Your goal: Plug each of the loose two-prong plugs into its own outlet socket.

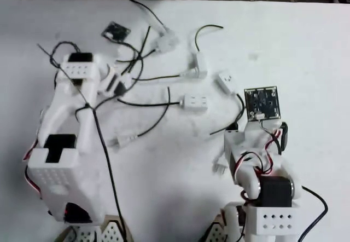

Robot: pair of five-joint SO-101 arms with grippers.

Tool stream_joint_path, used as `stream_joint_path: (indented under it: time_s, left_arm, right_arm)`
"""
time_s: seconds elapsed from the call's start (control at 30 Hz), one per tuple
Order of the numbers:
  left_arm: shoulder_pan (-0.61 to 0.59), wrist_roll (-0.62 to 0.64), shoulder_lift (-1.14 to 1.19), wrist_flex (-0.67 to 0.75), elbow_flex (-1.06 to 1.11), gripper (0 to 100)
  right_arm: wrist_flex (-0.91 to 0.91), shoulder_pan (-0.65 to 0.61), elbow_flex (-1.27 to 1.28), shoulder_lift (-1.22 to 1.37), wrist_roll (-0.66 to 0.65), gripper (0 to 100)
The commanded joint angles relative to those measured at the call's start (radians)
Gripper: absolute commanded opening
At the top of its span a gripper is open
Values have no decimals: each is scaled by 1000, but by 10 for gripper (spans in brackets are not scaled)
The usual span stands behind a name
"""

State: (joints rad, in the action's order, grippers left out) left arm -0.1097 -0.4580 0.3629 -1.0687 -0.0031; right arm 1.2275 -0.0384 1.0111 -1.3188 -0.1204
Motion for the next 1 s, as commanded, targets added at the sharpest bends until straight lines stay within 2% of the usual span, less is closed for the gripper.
stream_joint_path:
  time_s: [0.0, 0.27, 0.43, 0.77, 0.97]
  left_arm:
    - [-31, 14, -12, -161, -196, 279]
    - [-96, 25, -12, -420, -477, 275]
    - [-134, 87, -19, -499, -589, 274]
    - [-133, 95, -236, -644, -601, 274]
    - [-133, 89, -358, -709, -578, 274]
  right_arm:
    - [1, 2, -6, -8, 2, 394]
    - [4, 2, 12, -1, 2, 394]
    - [-1, 2, 14, -1, 0, 393]
    - [5, 2, 18, 10, 0, 393]
    - [5, 2, -6, 173, 8, 393]
